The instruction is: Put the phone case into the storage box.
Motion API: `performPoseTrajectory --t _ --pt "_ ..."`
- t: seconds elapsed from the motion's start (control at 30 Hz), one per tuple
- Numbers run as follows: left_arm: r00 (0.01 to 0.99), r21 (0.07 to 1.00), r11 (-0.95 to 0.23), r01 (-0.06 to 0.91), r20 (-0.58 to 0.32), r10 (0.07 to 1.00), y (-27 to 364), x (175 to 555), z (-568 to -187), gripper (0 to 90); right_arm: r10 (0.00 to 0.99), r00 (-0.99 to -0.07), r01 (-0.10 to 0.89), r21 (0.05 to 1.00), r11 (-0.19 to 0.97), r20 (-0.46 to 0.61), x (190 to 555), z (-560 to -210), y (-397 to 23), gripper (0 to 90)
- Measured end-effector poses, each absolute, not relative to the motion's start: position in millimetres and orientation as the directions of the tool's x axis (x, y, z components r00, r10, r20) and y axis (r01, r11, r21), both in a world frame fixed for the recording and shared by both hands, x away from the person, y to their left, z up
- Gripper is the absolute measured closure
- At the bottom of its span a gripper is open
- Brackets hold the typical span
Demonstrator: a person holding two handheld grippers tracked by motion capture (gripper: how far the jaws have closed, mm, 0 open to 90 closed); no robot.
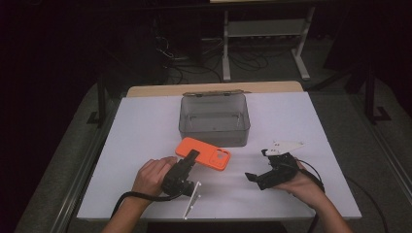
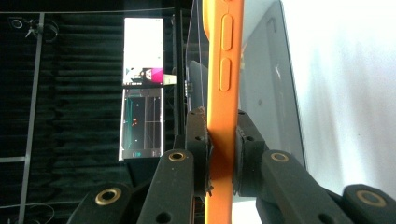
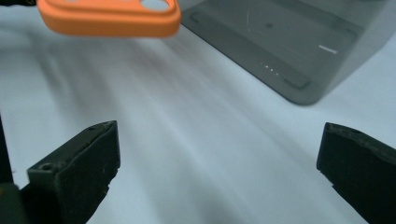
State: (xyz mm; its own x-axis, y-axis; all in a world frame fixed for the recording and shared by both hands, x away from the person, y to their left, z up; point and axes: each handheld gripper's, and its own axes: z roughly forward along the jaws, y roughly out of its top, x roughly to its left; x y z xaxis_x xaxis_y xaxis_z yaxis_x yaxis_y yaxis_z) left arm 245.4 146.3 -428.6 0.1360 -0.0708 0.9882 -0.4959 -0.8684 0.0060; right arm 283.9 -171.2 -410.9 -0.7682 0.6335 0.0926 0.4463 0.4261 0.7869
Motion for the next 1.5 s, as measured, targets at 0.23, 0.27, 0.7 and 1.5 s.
performPoseTrajectory --t 0.23,0.27,0.7,1.5 --pt "0.134 0.004 -0.869 -0.495 0.988 -0.072 146.5 245.3 -428.3 79.7 0.654 -0.749 0.462 0.788 0.408 0.101 271.9 -427.4 -183.4 0.0" --pt "0.134 0.004 -0.869 -0.495 0.988 -0.072 146.5 245.4 -428.3 79.8 0.657 -0.746 0.467 0.787 0.403 0.106 270.3 -429.4 -185.1 0.0" --pt "0.169 0.043 -0.868 -0.495 0.984 -0.048 146.4 246.3 -427.6 79.8 0.662 -0.743 0.473 0.781 0.409 0.104 271.6 -439.4 -188.1 0.0" --pt "0.363 0.263 -0.859 -0.44 0.927 0.098 151.1 256.5 -424.7 79.7 0.653 -0.751 0.464 0.78 0.419 0.096 273.1 -440.1 -186.5 0.0"
